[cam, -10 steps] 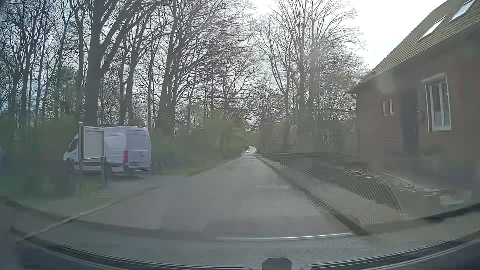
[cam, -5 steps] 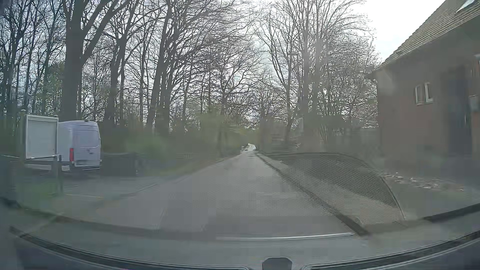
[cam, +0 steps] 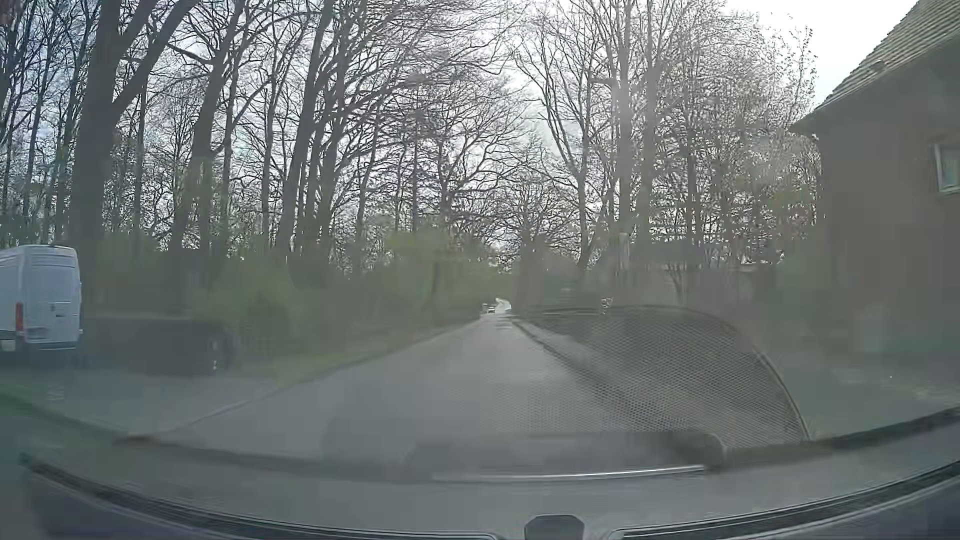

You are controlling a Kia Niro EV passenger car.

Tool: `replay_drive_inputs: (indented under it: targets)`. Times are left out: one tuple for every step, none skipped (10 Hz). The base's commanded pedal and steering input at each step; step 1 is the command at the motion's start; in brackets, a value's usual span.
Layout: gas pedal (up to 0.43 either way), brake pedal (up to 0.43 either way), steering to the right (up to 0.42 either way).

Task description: Follow the waypoints while adhering to traffic rules and regulations

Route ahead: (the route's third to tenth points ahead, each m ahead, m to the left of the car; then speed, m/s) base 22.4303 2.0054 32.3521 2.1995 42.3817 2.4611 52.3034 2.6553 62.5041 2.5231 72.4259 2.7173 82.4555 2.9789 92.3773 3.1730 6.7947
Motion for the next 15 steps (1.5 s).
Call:
replay_drive_inputs:
  targets:
    - [0.169, 0.000, 0.000]
    - [0.169, 0.000, 0.000]
    - [0.157, 0.000, -0.001]
    - [0.157, 0.000, -0.003]
    - [0.150, 0.006, -0.004]
    - [0.150, 0.000, -0.004]
    - [0.138, 0.000, -0.004]
    - [0.130, 0.000, -0.004]
    - [0.130, 0.000, -0.003]
    - [0.138, 0.000, -0.003]
    - [0.138, 0.000, -0.003]
    - [0.138, 0.000, -0.003]
    - [0.138, 0.000, -0.003]
    - [0.138, 0.000, -0.003]
    - [0.138, 0.000, -0.003]
